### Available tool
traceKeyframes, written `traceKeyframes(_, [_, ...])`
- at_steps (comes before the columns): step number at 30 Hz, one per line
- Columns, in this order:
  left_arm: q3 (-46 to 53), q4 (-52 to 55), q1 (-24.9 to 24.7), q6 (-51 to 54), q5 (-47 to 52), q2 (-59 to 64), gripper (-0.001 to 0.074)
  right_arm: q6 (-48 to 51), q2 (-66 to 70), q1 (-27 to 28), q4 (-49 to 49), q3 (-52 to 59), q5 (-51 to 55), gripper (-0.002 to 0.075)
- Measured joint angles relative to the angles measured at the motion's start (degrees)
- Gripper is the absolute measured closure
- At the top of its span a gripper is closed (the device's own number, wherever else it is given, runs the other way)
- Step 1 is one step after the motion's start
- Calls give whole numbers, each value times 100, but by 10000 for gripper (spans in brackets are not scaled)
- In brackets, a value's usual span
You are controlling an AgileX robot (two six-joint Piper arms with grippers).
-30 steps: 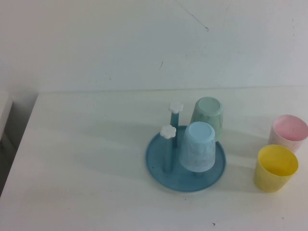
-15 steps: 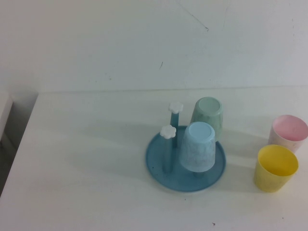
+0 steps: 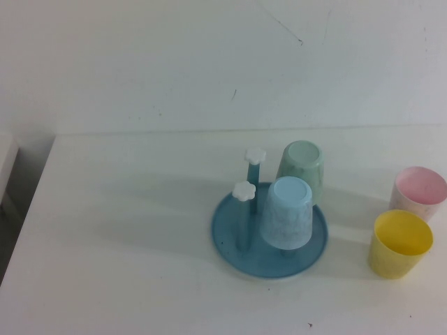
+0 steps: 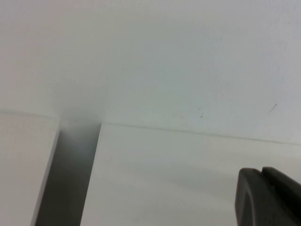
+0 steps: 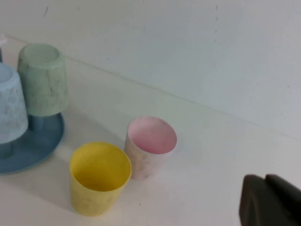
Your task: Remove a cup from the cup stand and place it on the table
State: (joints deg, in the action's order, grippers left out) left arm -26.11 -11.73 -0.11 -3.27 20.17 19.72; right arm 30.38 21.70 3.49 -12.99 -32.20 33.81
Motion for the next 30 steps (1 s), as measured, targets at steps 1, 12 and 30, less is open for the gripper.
traceKeyframes(1, [-24, -14, 0, 2, -29, 95, 738, 145, 59, 0, -65, -31, 40, 729])
traceKeyframes(12, [-23, -157, 0, 249, -116, 518, 738, 713, 400, 0, -600, -202, 415, 729])
traceKeyframes(30, [-1569, -2843, 0, 3345, 1755, 2238, 738, 4023, 4387, -836, -3631, -1509, 1423, 729])
